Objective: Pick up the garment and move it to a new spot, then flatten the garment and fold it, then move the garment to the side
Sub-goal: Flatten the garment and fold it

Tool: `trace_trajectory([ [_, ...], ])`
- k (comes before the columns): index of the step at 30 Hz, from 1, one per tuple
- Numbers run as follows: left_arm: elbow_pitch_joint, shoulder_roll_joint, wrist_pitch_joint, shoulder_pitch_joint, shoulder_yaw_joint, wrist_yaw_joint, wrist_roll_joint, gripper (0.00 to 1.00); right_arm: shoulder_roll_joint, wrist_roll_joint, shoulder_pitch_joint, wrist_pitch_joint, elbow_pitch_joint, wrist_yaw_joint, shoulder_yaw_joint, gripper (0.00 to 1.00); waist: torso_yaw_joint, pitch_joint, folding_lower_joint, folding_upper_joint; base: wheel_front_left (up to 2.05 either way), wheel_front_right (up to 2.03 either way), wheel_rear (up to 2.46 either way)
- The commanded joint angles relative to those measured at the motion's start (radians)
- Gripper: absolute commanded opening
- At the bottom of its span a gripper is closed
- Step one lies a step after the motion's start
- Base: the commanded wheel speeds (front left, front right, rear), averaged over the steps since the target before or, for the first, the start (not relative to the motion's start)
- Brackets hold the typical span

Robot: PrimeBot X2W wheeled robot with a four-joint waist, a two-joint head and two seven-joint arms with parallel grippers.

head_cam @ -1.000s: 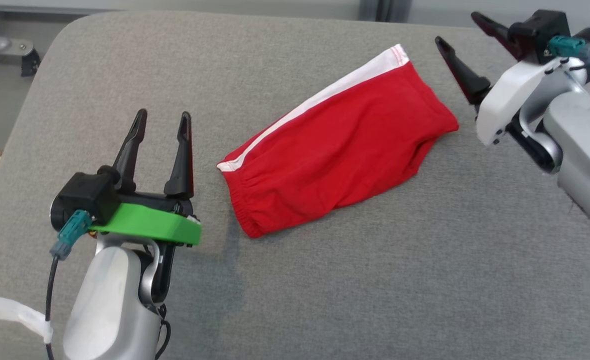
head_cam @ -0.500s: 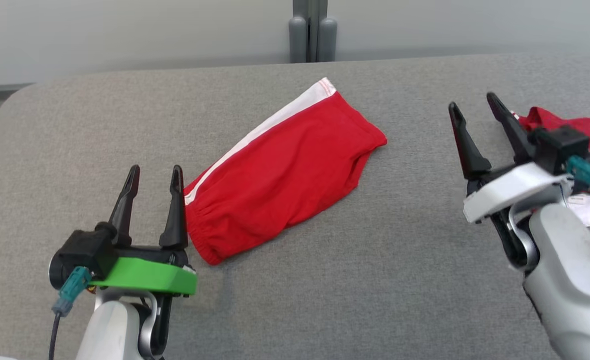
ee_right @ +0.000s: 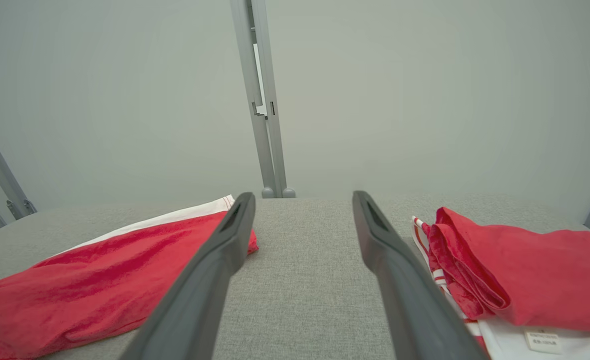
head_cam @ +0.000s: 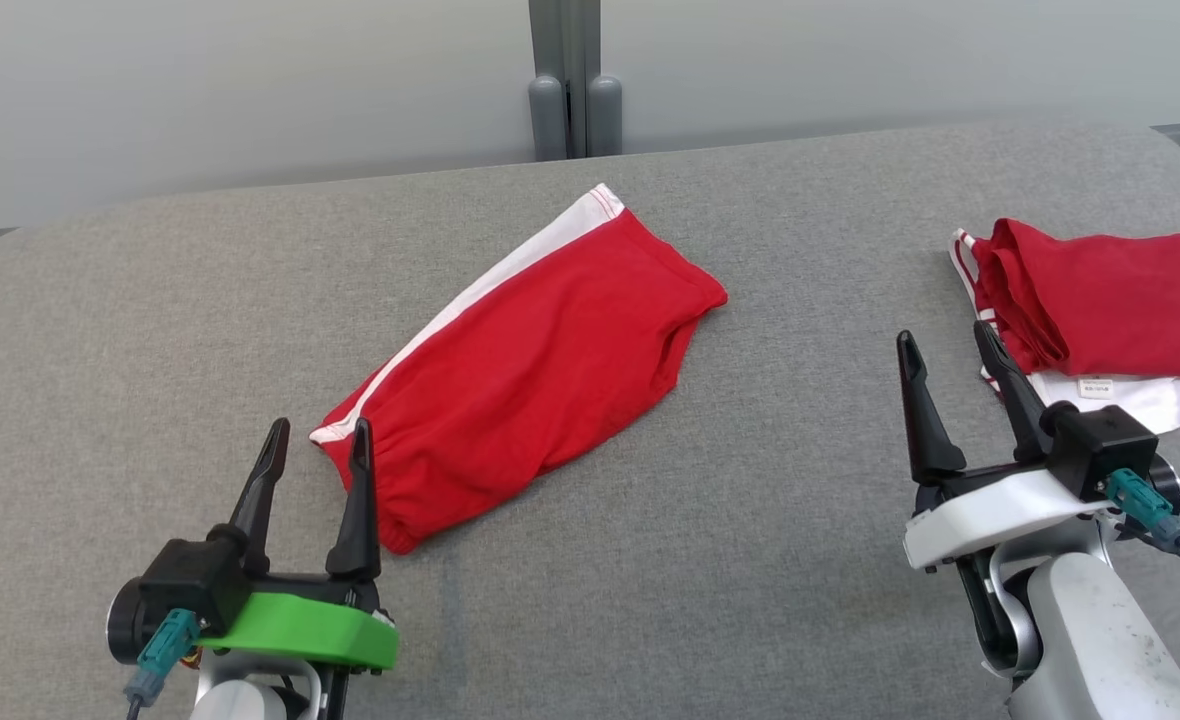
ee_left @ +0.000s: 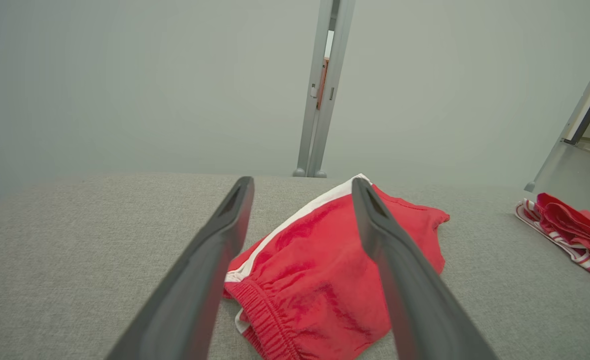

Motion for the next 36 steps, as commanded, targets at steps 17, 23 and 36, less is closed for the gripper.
trace_trajectory([
  [17,0.017,0.001,0.000,-0.066,-0.078,0.000,-0.006,1.00,0.045,0.179,-0.086,0.093,0.145,0.000,0.000,1.00,0.110,0.117,0.0000,-0.0001,0.00,0.00,0.00],
  [23,0.021,0.002,0.000,-0.090,-0.111,0.002,-0.027,1.00,0.054,0.403,-0.190,0.235,0.226,0.000,-0.017,1.00,0.186,0.166,0.0000,-0.0001,0.00,0.00,0.00],
  [36,0.011,0.001,0.000,-0.151,-0.223,0.029,-0.072,1.00,0.057,0.585,-0.395,0.388,0.481,0.000,-0.157,1.00,0.344,0.223,0.0000,-0.0001,0.00,0.00,0.00],
])
